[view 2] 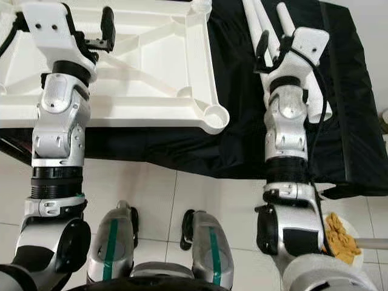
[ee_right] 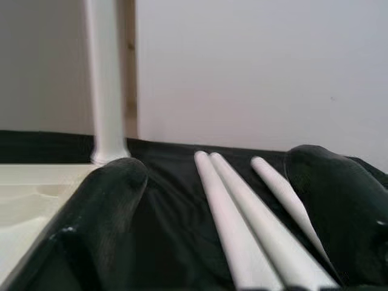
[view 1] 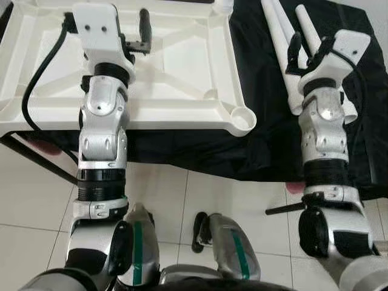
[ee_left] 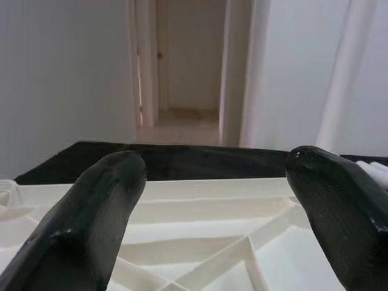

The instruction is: Building children table

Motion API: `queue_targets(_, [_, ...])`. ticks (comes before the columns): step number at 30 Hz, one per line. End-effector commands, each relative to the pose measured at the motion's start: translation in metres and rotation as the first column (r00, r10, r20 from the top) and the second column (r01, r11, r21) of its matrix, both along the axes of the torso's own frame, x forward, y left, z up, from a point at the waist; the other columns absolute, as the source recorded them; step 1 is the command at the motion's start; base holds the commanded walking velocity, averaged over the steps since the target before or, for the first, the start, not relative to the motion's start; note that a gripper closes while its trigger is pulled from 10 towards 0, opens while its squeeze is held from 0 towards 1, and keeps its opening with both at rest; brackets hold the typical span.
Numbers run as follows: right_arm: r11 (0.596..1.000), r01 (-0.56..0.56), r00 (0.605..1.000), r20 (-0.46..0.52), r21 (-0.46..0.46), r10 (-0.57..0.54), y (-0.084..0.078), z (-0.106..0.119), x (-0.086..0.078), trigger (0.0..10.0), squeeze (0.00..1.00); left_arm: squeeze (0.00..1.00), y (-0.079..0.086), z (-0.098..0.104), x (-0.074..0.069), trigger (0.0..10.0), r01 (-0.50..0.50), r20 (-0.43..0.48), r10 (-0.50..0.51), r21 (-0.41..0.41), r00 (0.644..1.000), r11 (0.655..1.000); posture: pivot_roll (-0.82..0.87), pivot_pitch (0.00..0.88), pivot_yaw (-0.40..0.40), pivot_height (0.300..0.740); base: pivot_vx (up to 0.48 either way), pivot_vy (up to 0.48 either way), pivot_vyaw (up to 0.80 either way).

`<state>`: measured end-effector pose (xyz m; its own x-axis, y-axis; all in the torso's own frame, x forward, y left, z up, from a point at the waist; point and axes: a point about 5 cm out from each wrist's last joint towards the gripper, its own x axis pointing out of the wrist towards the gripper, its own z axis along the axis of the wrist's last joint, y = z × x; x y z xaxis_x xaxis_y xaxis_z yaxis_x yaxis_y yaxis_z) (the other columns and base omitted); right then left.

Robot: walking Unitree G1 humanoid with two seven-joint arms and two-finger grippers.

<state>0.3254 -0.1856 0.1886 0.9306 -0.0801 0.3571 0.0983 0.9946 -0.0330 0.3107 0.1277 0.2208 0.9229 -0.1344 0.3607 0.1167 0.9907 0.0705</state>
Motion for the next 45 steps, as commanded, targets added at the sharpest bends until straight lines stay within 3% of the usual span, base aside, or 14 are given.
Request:
queue_targets(1, [0.999,-0.030,0.999,0.036,0.012,0.030,0.008,0.001,-0.008,10.0,0.00,0.00,-0.009,-0.002,-0.006,10.0,0.066,0.009,-0.066,0.007,0.998,0.998,0.08,0.012,-0.061,0.740,0.000,0.000,0.00])
queue_targets(7, [0.995,-0.097,0.995,0.013,-0.018,0.097,0.030,-0.018,-0.025,10.0,0.00,0.00,-0.013,-0.017,-0.018,10.0,0.078,-0.007,-0.078,-0.018,0.997,0.997,0.08,0.023,-0.055,0.740,0.000,0.000,0.00])
queue_targets(13, [0.992,-0.124,0.992,-0.031,-0.014,0.123,0.039,-0.036,-0.030,10.0,0.00,0.00,-0.012,-0.031,-0.024,10.0,0.077,-0.035,-0.079,-0.056,0.996,0.995,0.09,0.021,-0.049,0.740,0.000,0.000,0.00])
queue_targets(23, [0.993,-0.117,0.993,-0.034,-0.001,0.117,0.041,-0.038,-0.032,10.0,0.00,0.00,-0.011,-0.042,-0.024,10.0,0.060,-0.063,-0.061,-0.022,0.996,0.998,0.07,0.024,-0.038,0.740,0.000,0.000,0.00])
queue_targets(39, [0.994,-0.113,0.994,-0.013,-0.006,0.113,0.039,-0.033,-0.034,10.0,0.00,0.00,-0.008,-0.040,-0.024,10.0,0.044,-0.022,-0.044,0.025,0.999,0.999,0.07,0.021,-0.023,0.740,0.000,0.000,0.00])
queue_targets(45, [0.998,-0.064,0.998,-0.026,0.019,0.065,0.032,-0.034,-0.030,10.0,0.00,0.00,0.001,-0.039,-0.017,10.0,0.002,-0.036,0.000,0.044,0.999,0.999,0.09,0.044,-0.006,0.740,0.000,0.000,0.00])
